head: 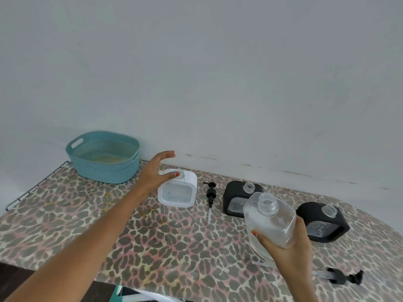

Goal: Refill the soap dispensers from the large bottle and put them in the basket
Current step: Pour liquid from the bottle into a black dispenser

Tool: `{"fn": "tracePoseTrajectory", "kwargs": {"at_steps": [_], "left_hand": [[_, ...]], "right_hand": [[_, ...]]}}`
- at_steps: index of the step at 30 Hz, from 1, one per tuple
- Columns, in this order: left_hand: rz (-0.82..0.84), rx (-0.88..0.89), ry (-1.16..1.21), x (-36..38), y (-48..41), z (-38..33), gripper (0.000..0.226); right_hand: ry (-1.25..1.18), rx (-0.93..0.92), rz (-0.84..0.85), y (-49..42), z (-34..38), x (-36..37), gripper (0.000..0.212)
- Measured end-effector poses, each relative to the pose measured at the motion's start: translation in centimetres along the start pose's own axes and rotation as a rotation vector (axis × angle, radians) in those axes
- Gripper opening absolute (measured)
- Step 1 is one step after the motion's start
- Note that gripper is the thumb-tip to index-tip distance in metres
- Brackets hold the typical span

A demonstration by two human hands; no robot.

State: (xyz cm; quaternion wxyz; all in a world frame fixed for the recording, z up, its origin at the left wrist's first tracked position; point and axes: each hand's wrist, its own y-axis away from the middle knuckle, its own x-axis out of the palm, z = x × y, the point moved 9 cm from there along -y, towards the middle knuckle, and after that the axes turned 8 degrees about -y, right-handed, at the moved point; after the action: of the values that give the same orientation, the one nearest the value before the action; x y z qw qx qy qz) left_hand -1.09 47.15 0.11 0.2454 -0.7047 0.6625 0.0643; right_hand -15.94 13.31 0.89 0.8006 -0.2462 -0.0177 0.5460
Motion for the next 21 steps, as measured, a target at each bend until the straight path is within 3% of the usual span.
{"fn": "tracePoseTrajectory", "kwargs": {"at_steps": [5, 9, 16, 21], "left_hand": [[-0.08, 0.06, 0.227, 2.5, 0.7, -4.0, 0.025], [0.095, 0.049, 0.241, 8.0, 1.0, -5.1, 0.022], [0.421, -0.057, -0.008, 18.0, 1.3, -3.2, 0.075], [0.455, -0.127, 0.036, 21.4, 1.0, -1.3, 0.081]], "right_hand": [[-0.016, 0.023, -0.03, 0.7, 0.0, -2.0, 0.067], [-0.027, 0.036, -0.05, 1.2, -0.3, -3.9, 0.069], [-0.028, 0.075, -0.11, 1.7, -1.7, -6.9, 0.069], [-0.022, 0.102, -0.121, 1.6, -2.8, -7.9, 0.064]]}}
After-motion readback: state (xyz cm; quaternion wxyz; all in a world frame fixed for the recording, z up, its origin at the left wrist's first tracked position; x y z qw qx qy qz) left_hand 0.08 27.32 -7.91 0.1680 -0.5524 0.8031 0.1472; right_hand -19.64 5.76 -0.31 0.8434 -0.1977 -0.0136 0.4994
